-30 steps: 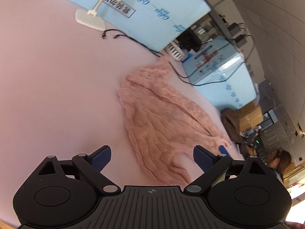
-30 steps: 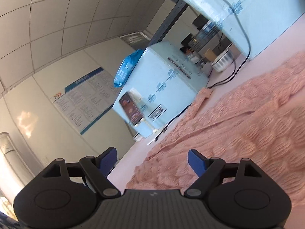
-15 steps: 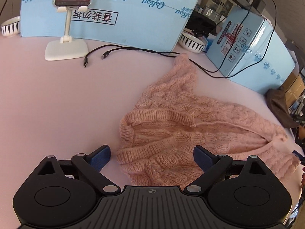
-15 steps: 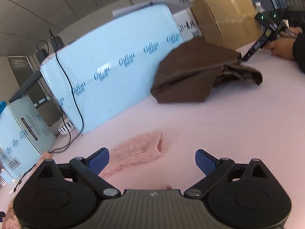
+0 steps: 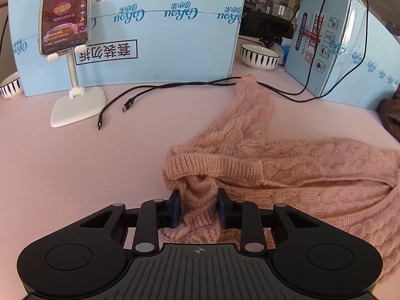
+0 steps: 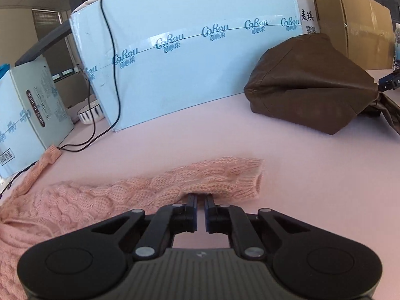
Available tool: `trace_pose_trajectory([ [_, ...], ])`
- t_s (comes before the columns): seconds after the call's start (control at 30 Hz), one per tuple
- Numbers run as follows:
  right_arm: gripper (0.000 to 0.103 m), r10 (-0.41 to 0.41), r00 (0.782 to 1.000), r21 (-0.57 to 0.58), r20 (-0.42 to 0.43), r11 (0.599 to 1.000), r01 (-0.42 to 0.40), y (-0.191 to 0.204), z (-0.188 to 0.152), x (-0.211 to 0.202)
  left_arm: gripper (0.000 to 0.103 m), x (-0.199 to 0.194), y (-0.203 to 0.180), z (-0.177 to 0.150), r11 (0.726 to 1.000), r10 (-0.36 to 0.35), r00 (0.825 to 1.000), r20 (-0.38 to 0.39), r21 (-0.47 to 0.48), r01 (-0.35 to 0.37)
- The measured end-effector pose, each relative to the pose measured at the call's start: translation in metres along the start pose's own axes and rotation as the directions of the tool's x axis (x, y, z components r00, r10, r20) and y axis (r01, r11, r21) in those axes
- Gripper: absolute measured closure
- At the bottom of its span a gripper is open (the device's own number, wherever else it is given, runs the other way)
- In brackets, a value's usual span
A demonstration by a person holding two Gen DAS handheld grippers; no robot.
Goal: Fold clothes
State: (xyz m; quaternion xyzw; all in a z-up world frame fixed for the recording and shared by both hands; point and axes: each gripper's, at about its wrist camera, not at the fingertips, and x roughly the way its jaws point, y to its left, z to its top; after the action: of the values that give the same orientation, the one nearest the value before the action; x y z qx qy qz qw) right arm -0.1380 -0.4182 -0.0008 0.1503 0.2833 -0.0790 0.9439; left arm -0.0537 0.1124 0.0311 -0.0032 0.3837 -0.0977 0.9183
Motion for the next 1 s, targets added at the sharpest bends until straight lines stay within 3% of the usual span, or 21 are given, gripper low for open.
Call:
trace_pose_trajectory([
  [0.1,0.100,-0.082,0.991,-0.002,0.110,0.997,0.083,-0.005,0.008,-0.005,0.073,0.007,0.002,0.007,0.999,0.032,0.999,0.013,-0.017,-0.032],
  [0.17,0.100,-0.089,0.991,0.024,0.100,0.996,0.087,-0.013,0.014,0.000,0.069,0.011,0.006,0.010,0.999,0.034,0.999,0.021,-0.043,-0.033],
  [0.23,0.099,-0.069,0.998,-0.004,-0.010,0.998,0.069,-0.014,0.016,0.022,0.060,0.013,0.010,0.012,0.998,0.020,1.000,0.023,-0.058,-0.019],
  [0.27,0.097,-0.071,0.997,-0.014,-0.030,0.997,0.071,-0.014,0.015,0.028,0.049,0.012,0.013,0.014,0.998,0.023,1.000,0.011,-0.063,-0.022],
  [0.3,0.092,-0.077,0.997,-0.024,-0.002,0.997,0.077,-0.011,0.013,0.024,0.037,0.007,0.016,0.018,0.996,0.037,0.999,-0.012,-0.080,-0.038],
  [0.37,0.089,-0.046,0.997,-0.006,0.054,0.999,0.046,-0.007,0.013,0.006,0.031,-0.011,0.027,0.022,0.989,0.056,0.998,-0.023,-0.136,-0.058],
  [0.43,0.066,0.121,0.973,0.018,0.196,0.992,-0.127,-0.005,0.008,-0.033,0.022,-0.043,0.048,0.015,0.980,0.040,0.999,0.026,-0.195,-0.034],
  [0.5,0.003,0.261,0.929,-0.026,0.264,0.964,-0.264,0.004,0.003,-0.059,0.011,-0.074,0.068,0.006,0.968,0.024,0.998,0.065,-0.250,-0.007],
  [0.6,0.000,0.447,0.877,-0.264,0.176,0.880,-0.395,0.050,-0.012,-0.084,0.009,-0.093,0.088,-0.019,0.959,-0.067,0.996,-0.053,-0.279,0.050],
  [0.7,0.000,0.538,0.835,-0.462,0.113,0.773,-0.435,0.092,-0.036,-0.098,0.009,-0.098,0.097,-0.065,0.934,-0.184,0.969,-0.167,-0.336,0.120],
  [0.77,0.000,0.630,0.775,-0.523,0.048,0.677,-0.518,0.119,-0.051,-0.110,0.009,-0.107,0.095,-0.084,0.933,-0.206,0.966,-0.158,-0.329,0.145],
  [0.87,0.000,0.753,0.652,-0.522,-0.086,0.524,-0.673,0.152,-0.063,-0.122,0.009,-0.127,0.080,-0.099,0.937,-0.244,0.962,-0.124,-0.286,0.201],
  [0.93,0.000,0.806,0.554,-0.483,-0.211,0.407,-0.776,0.179,-0.071,-0.125,0.009,-0.133,0.070,-0.103,0.933,-0.276,0.954,-0.115,-0.271,0.237],
  [1.0,0.001,0.827,0.450,-0.401,-0.338,0.306,-0.863,0.208,-0.081,-0.124,0.009,-0.136,0.065,-0.106,0.944,-0.233,0.965,-0.117,-0.266,0.195],
])
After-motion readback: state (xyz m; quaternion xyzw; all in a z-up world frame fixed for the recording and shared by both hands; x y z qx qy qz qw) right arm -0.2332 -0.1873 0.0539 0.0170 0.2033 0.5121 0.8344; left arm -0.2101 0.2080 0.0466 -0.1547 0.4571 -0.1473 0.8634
